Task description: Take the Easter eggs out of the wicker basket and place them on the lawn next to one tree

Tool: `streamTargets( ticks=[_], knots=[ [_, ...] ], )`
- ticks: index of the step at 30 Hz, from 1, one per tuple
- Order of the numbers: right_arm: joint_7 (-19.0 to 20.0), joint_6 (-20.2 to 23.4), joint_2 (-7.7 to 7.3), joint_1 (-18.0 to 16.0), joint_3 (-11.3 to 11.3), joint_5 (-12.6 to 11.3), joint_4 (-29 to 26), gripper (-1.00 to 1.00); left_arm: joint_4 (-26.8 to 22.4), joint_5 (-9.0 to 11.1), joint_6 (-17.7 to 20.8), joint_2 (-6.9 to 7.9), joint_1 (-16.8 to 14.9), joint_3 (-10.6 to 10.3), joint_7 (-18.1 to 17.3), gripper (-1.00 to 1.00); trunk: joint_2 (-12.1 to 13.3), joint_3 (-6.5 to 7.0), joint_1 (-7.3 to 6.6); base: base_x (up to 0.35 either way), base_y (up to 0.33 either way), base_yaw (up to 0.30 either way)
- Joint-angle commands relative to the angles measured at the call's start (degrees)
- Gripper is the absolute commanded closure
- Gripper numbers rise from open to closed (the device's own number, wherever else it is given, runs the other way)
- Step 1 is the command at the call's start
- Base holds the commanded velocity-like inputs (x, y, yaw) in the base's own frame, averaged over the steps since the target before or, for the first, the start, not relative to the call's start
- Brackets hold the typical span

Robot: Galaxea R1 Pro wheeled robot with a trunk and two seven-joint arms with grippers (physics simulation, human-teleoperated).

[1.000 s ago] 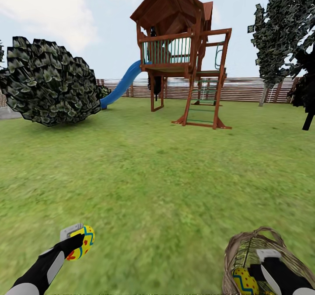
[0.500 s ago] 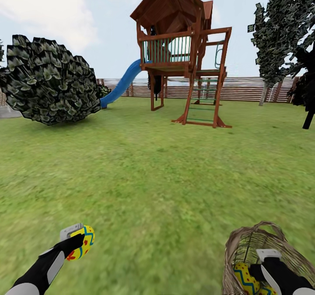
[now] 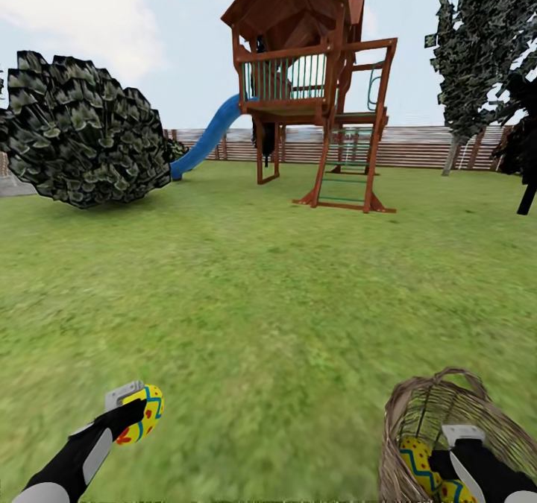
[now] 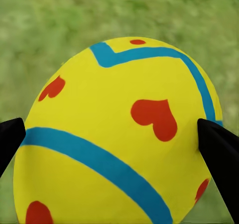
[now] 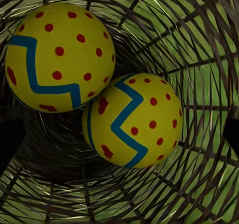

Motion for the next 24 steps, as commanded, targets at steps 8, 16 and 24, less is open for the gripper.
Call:
streamTargets(
  ticks=[8, 16, 24],
  knots=[
    [-0.4, 0.3, 0.01, 0.0, 0.5, -0.4, -0.1, -1.00, -0.1, 0.4, 0.4, -0.24, 0.0, 0.3, -0.4, 1.00, -0.1, -1.84, 0.19, 0.000, 0.000, 0.000],
    [-0.4, 0.3, 0.09, 0.0, 0.7, -0.4, -0.1, -1.00, 0.0, 0.4, 0.4, -0.50, 0.0, 0.3, -0.4, 1.00, -0.2, -3.61, 0.40, 0.000, 0.000, 0.000],
    [-0.7, 0.3, 0.23, 0.0, 0.8, -0.4, -0.1, -1.00, -0.4, 0.4, 0.4, -0.33, 0.0, 0.3, -0.4, 1.00, -0.4, -5.38, 0.60, 0.000, 0.000, 0.000]
  ],
)
